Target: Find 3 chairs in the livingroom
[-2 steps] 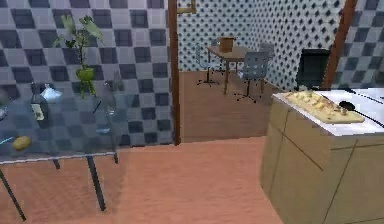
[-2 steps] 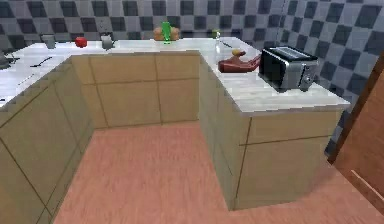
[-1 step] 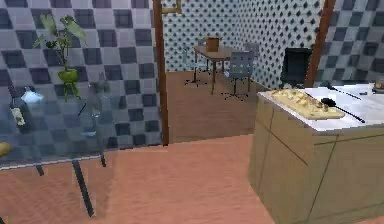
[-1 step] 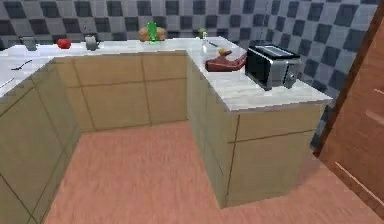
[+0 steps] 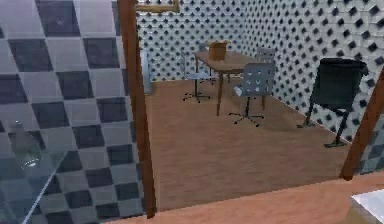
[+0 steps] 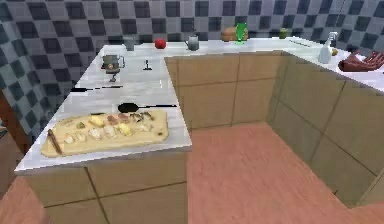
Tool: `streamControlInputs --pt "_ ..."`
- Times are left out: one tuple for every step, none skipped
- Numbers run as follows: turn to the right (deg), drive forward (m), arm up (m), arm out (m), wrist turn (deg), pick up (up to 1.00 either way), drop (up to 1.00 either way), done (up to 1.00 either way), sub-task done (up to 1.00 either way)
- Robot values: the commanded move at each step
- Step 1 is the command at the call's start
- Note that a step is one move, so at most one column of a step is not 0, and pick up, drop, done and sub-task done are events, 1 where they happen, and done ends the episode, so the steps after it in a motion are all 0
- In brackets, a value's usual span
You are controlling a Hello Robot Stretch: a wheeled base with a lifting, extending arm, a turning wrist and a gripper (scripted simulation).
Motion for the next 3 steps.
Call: streamControlInputs --pt "0.0 0.4 0.0 0.0 0.0 0.0 0.0 0.0 0.0" --pt "15.0 0.0 0.0 0.0 0.0 0.0 0.0 0.0 0.0" --pt "0.0 1.0 0.0 0.0 0.0 0.0 0.0 0.0 0.0"
